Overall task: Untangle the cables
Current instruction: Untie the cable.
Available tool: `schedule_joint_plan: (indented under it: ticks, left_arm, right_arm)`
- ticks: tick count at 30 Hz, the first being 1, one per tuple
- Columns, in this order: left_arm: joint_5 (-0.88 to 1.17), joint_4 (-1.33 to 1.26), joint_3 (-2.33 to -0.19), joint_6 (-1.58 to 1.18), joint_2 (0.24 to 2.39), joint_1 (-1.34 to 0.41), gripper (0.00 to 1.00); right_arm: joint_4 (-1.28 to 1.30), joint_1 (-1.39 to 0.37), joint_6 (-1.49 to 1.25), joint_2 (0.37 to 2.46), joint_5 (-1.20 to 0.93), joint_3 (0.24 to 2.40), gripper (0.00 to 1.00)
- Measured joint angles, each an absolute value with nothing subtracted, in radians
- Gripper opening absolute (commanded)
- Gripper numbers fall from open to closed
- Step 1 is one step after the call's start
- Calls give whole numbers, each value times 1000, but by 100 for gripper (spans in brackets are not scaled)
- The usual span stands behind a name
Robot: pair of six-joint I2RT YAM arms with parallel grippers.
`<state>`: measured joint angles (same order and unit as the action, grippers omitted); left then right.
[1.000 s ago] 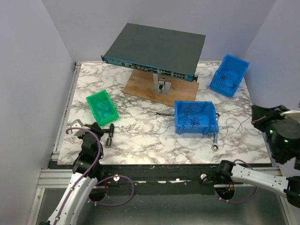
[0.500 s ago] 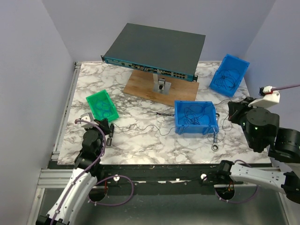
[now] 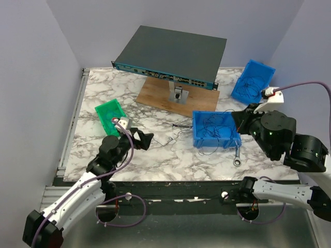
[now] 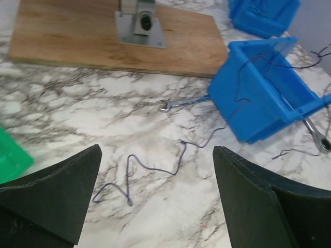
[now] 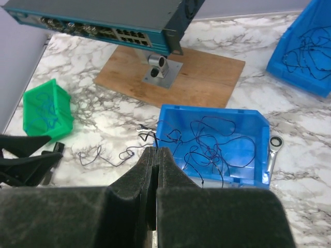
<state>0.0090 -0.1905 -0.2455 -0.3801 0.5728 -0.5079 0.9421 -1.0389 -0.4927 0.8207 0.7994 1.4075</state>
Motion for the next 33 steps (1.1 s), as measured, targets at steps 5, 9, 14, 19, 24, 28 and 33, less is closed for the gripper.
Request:
schedule_joint_plan:
  ticks: [5,9,14,19,24,28,33]
  left_arm:
    - [48,-257,-348,-320,743,-635,90]
    - [64,-289,-471,-266,961,-736,89]
    - [114,-299,-650,-219,1201,-783,89]
    - [155,-281,-794,-210,1384,-791,83]
    - [168,-221,-864,-210,1492,-794,70]
    - [171,-185,-869,-214,1531,-794,67]
    - [209,-181,-869,-230,1545,-794,0]
  right_arm:
    - [925,-1039,-477,838,749,1420,1]
    - [915,-1039,-469,834,716,1434,1]
    - [913,-1039,-469,835,674,1477,1]
    - [914,-1039,-467,835,649,1516,1]
    - [914,-1039,-461,842,633,1530,1]
    - [914,-1039,-453,848,629,1530,1]
    - [914,-1039,-451,850,627,1530,1]
